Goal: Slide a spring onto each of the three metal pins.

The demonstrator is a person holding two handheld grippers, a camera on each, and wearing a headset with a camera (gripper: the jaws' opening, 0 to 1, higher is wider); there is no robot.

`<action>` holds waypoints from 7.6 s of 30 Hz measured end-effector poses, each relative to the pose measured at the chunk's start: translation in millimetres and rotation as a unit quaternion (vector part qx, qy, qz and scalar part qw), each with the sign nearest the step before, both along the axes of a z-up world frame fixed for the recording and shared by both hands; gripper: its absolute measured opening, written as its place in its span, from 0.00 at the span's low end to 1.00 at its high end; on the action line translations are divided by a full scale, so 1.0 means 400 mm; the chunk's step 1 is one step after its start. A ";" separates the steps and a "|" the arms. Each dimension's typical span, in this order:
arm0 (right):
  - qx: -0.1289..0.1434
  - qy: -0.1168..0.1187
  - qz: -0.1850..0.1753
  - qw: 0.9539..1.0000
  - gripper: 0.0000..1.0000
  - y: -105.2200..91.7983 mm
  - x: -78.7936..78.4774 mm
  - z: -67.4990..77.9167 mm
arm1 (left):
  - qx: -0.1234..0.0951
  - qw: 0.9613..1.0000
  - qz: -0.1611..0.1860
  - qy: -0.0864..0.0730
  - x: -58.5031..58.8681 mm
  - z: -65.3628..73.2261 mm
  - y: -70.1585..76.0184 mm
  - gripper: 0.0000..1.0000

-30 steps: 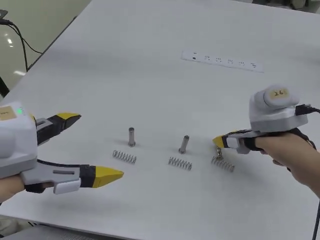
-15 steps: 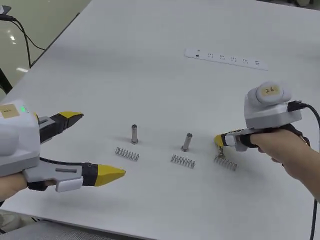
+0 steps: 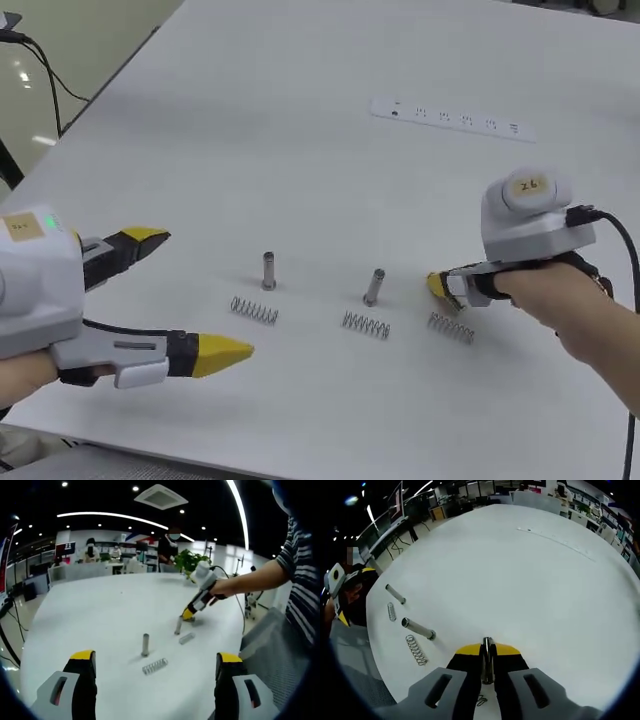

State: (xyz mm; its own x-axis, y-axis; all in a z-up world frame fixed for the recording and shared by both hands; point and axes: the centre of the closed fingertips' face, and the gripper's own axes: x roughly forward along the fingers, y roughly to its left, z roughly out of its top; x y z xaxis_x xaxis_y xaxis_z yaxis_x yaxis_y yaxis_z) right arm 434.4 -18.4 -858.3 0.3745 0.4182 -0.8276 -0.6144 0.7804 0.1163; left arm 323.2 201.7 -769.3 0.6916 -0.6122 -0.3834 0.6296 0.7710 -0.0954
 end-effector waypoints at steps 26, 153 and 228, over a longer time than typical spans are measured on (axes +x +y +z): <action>0.066 -0.069 0.002 0.995 0.05 -0.008 -0.017 0.090 | 0.001 1.000 0.001 -0.001 -0.002 0.006 -0.001 0.96; -0.013 -0.119 0.176 0.977 0.37 -0.046 -0.143 0.093 | 0.003 1.000 -0.008 0.000 -0.006 0.010 -0.009 0.98; -0.089 -0.090 0.304 0.944 0.08 -0.051 -0.167 0.023 | 0.008 1.000 -0.020 0.010 -0.029 0.005 -0.011 0.96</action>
